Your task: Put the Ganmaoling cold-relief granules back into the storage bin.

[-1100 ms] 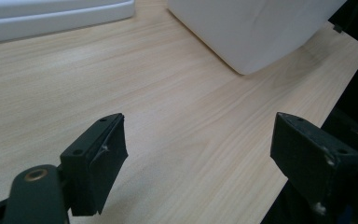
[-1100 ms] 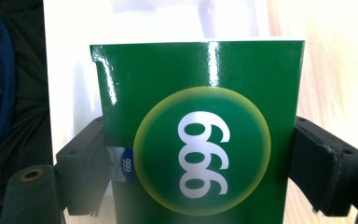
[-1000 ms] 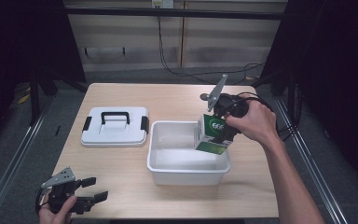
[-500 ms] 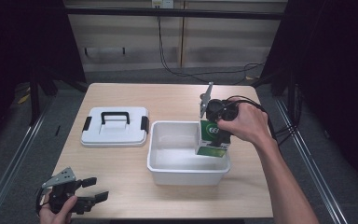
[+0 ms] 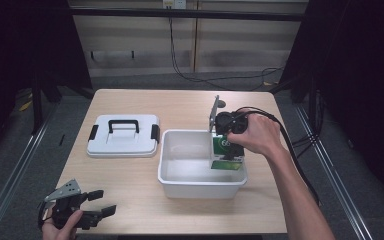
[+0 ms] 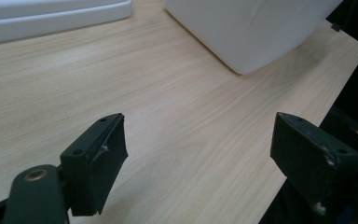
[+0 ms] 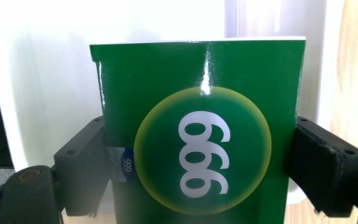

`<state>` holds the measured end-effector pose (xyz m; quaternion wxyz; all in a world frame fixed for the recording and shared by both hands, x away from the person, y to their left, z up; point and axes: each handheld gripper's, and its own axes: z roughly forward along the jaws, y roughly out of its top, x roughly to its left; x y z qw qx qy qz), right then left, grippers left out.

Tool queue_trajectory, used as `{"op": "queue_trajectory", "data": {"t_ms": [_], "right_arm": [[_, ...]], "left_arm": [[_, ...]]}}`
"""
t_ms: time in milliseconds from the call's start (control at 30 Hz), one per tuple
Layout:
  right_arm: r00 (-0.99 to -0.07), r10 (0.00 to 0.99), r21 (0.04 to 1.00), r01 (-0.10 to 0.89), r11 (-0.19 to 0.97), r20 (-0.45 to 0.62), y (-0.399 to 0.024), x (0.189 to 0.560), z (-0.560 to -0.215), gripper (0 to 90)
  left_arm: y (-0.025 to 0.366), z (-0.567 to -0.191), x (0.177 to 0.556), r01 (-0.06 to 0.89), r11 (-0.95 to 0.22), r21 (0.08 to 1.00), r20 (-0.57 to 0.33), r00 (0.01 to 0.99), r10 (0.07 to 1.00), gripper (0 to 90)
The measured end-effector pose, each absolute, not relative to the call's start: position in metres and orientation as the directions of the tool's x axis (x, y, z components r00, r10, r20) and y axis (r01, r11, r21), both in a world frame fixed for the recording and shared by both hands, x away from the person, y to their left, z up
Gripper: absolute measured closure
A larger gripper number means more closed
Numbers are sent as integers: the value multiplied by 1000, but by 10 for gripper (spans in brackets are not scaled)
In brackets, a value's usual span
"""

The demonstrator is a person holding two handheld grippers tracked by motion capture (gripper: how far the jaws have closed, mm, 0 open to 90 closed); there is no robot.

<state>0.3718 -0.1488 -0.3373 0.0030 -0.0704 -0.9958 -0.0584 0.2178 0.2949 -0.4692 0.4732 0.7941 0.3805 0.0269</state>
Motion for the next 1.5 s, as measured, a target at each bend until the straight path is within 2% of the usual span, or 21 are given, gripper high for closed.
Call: {"op": "queue_trajectory", "data": {"t_ms": [233, 767, 1500], "right_arm": [[-989, 146, 69, 146, 987, 10, -142, 370, -349, 147], [-989, 144, 45, 146, 988, 40, -139, 372, -384, 143], [-988, 138, 7, 139, 990, 62, -137, 372, -407, 135]], "left_arm": [[295, -469, 218, 579, -263, 772, -318, 709, 629, 183], [295, -469, 218, 578, -263, 772, -317, 710, 628, 183], [295, -469, 218, 579, -257, 773, -321, 708, 629, 183]]}}
